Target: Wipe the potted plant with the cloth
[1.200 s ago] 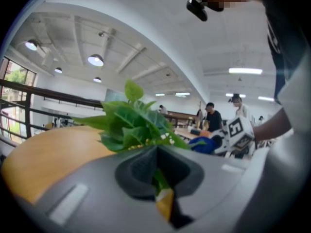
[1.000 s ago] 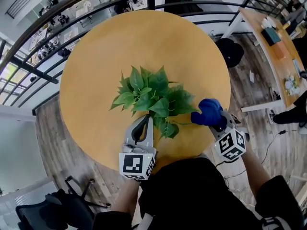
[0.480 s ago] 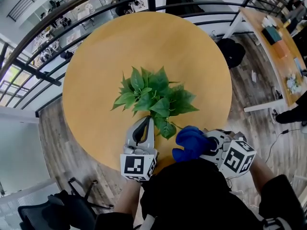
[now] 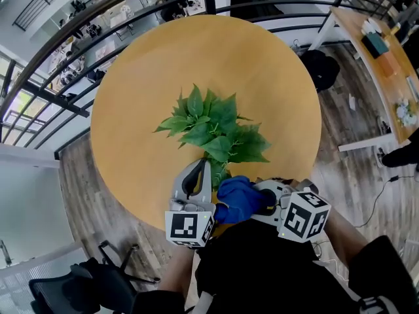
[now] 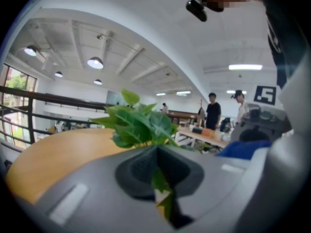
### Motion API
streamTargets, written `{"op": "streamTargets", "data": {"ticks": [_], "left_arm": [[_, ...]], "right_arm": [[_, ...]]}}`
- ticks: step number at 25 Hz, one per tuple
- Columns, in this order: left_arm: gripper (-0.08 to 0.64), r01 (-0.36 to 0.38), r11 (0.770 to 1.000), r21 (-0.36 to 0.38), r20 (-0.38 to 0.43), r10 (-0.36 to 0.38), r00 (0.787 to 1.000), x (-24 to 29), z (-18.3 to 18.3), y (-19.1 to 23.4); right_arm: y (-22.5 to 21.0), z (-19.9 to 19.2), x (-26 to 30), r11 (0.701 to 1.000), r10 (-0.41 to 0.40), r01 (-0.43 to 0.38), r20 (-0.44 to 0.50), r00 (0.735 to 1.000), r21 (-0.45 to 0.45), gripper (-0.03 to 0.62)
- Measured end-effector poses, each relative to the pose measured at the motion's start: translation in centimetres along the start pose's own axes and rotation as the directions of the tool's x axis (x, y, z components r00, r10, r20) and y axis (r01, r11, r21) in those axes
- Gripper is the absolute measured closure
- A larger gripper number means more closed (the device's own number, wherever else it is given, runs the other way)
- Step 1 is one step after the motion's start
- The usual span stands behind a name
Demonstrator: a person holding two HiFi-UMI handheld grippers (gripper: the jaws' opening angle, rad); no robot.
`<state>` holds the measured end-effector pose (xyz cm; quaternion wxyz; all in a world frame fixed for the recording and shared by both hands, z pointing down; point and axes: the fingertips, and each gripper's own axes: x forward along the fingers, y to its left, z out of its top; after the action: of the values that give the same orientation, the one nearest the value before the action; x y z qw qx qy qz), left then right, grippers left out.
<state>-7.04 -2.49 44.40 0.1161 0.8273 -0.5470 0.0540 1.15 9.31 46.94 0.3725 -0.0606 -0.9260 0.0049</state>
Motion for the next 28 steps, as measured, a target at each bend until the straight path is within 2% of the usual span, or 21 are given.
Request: {"op": "streamTargets", "data": {"ticks": [3,7,9,12,14,16,17,19,21,22,25,28], "left_arm": [[0.557,-0.016,1.0,-0.017,0.01,0.017,1.0,-0.3,0.0,1.3],[0.557,-0.048,0.995,-0.088,0.028,0.051,0.998,-1.0,0.1,3.3],[0.557,-0.064,0.991,-0.117,0.032,0.068,0.997,-1.3,0.0,4.2],[0.557,-0.075,0.99,-0.122,0.024,0.078,0.997,-1.8,-0.3,5.0],[0.557,-0.07,0.991,-0.115,0.014,0.072,0.997,-1.9,-0.6,5.0],[0.557,-0.057,0.993,-0.101,-0.001,0.057,0.998,-1.8,-1.0,4.6],[0.557,-0.05,0.994,-0.092,-0.008,0.049,0.999,-1.7,-1.1,4.3],[0.557,-0.034,0.996,-0.078,-0.018,0.032,0.999,-1.6,-1.3,3.7],[0.557,-0.013,0.998,-0.064,-0.029,0.012,1.0,-1.2,-1.6,2.9],[0.557,-0.004,0.998,-0.056,-0.034,0.002,0.999,-1.0,-1.7,2.5],[0.557,0.013,0.999,-0.044,-0.046,-0.015,0.999,-0.6,-2.0,1.8],[0.557,0.013,0.999,-0.046,-0.051,-0.016,0.999,-0.4,-2.1,1.6]], "right_arm": [[0.7,0.1,0.3,0.999,0.045,-0.045,-0.008,0.999,-0.011,0.44],[-1.0,-2.3,-0.3,0.997,-0.066,0.062,-0.098,0.993,-0.037,0.44],[-2.6,-4.8,-1.2,0.991,-0.132,0.124,-0.194,0.972,-0.052,0.44],[-4.8,-9.0,-3.4,0.972,-0.233,0.211,-0.352,0.907,-0.1,0.44],[-6.1,-10.6,-5.1,0.959,-0.284,0.266,-0.395,0.873,-0.102,0.44],[-6.6,-10.2,-6.5,0.95,-0.309,0.302,-0.379,0.872,-0.079,0.44],[-6.4,-9.3,-6.9,0.951,-0.305,0.302,-0.35,0.886,-0.063,0.44],[-5.0,-6.4,-7.0,0.967,-0.252,0.254,-0.258,0.933,-0.027,0.44],[-3.0,-2.9,-6.8,0.987,-0.156,0.159,-0.141,0.978,0.015,0.44],[-2.1,-1.3,-6.6,0.993,-0.107,0.11,-0.081,0.991,0.036,0.44],[0.0,1.9,-5.5,0.997,0.028,-0.032,0.06,0.998,0.071,0.44],[1.7,1.5,-2.6,0.976,0.163,-0.177,0.12,0.979,0.125,0.44]]}}
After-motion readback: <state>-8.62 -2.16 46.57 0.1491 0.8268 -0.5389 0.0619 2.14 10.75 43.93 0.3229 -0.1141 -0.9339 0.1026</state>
